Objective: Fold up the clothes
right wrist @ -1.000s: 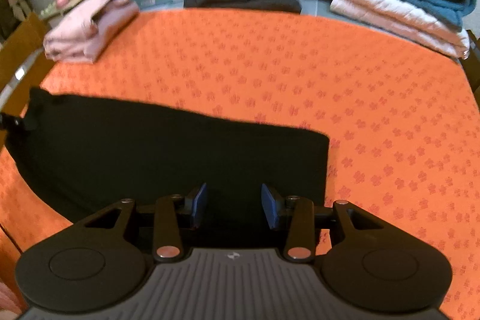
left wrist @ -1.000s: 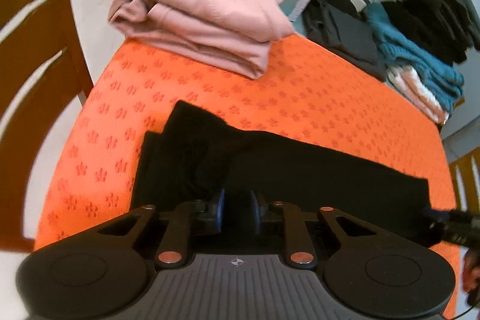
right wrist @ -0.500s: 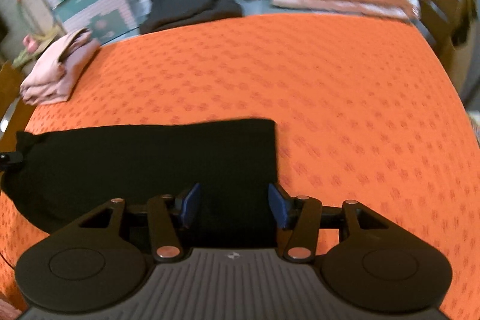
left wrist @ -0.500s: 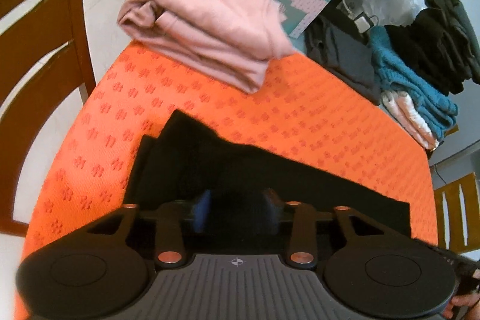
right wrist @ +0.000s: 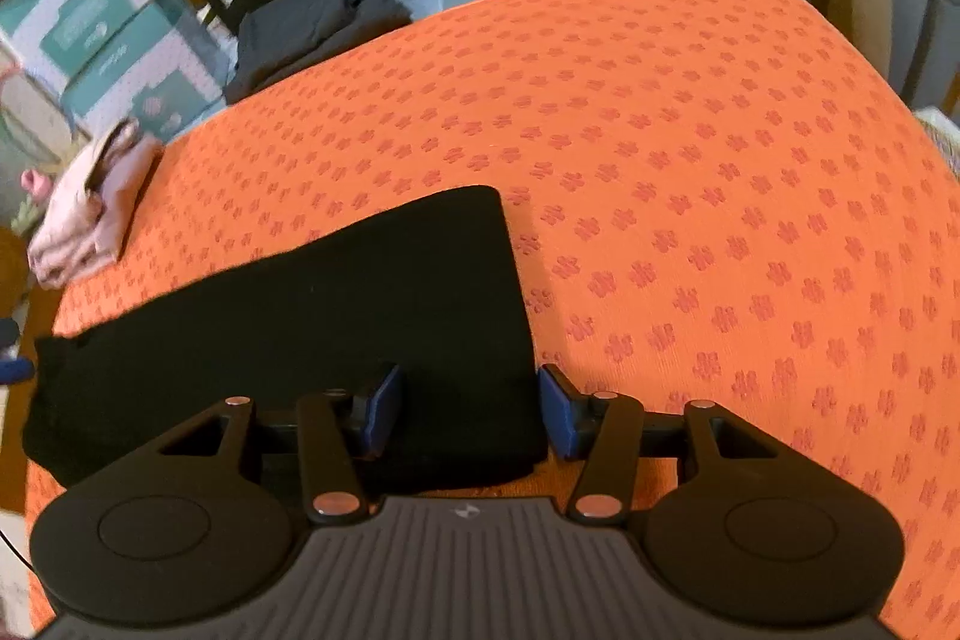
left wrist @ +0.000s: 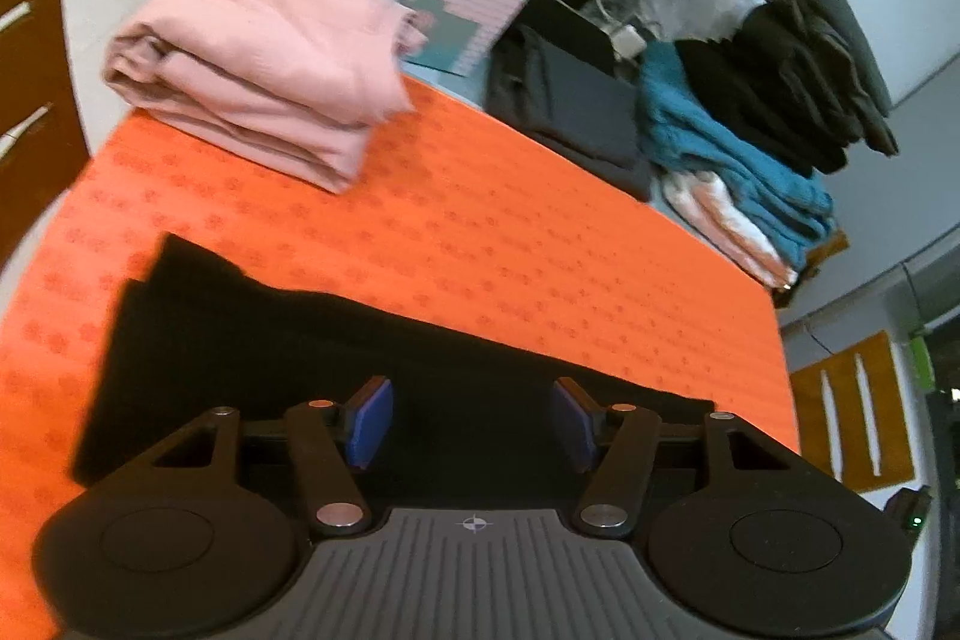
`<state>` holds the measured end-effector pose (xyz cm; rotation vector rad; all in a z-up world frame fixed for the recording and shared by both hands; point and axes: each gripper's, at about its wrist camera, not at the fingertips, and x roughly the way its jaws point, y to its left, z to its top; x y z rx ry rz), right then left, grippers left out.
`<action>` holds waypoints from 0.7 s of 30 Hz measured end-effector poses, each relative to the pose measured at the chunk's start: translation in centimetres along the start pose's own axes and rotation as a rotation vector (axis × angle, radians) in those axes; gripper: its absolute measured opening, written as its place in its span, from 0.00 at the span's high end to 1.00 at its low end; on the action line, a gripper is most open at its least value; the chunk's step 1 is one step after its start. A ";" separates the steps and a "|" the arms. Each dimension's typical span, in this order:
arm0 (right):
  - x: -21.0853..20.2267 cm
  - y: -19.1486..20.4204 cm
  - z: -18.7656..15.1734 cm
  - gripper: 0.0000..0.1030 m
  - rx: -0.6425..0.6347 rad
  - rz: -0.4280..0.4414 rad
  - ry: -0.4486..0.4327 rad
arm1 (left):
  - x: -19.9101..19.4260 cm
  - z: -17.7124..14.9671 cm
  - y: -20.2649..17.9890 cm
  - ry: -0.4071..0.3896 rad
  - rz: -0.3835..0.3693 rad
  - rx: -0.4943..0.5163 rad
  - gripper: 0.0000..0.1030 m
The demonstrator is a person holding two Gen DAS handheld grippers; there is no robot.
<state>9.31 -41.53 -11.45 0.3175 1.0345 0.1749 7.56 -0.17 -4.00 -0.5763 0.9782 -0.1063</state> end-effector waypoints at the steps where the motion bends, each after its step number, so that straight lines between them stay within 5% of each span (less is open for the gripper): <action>1: -0.1 -0.2 -0.1 0.45 0.013 0.000 -0.009 | 0.2 -0.1 -0.4 0.006 -0.006 -0.002 0.40; 5: -0.3 0.1 0.0 0.46 -0.004 0.012 -0.018 | 1.1 -0.5 -1.9 0.035 -0.051 -0.005 0.40; 8: -0.4 0.4 0.0 0.82 -0.028 0.023 -0.019 | 2.0 -0.5 -3.4 0.062 -0.079 -0.001 0.36; 9: -0.4 0.5 0.1 0.86 -0.036 0.026 -0.020 | 2.3 -0.4 -3.9 0.071 -0.087 0.000 0.34; 21: -4.9 7.0 0.3 0.88 -0.333 0.082 -0.133 | 5.7 -0.2 -9.7 0.180 -0.204 0.030 0.20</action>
